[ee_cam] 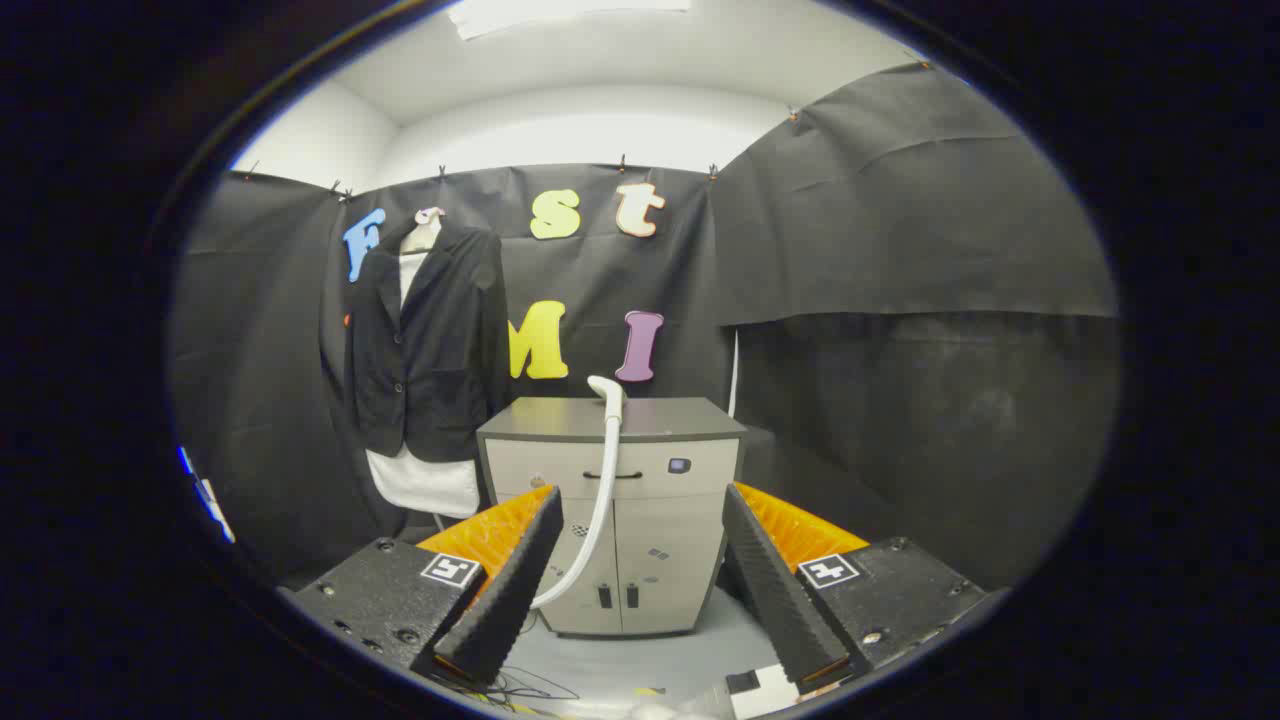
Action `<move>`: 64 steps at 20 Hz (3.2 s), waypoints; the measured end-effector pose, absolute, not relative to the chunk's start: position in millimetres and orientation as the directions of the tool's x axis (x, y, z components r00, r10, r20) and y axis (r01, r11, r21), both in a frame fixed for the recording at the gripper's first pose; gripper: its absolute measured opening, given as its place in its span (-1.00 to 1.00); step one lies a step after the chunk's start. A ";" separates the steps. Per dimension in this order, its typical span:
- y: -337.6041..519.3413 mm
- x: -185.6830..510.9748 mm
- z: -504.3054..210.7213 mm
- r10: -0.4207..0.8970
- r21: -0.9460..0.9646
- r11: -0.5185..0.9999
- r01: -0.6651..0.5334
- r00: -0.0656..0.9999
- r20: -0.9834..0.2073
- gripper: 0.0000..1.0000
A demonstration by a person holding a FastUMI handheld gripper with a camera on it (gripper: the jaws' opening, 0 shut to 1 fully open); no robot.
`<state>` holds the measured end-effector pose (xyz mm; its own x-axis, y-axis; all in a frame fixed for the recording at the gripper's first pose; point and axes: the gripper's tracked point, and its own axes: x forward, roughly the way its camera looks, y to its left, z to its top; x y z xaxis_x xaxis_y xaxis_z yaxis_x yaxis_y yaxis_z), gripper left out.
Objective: Iron the clothes twice with a garment steamer, once on the left side and once on the right side.
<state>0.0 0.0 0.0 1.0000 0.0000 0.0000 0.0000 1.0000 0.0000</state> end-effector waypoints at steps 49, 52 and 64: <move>54.6 572.5 90.7 0.317 0.149 0.948 -0.281 0.867 -0.385 1.00; 61.2 590.5 70.9 0.342 0.192 0.939 -0.285 0.822 -0.456 1.00; 82.9 612.7 21.4 0.436 0.351 0.897 -0.267 0.656 -0.616 0.79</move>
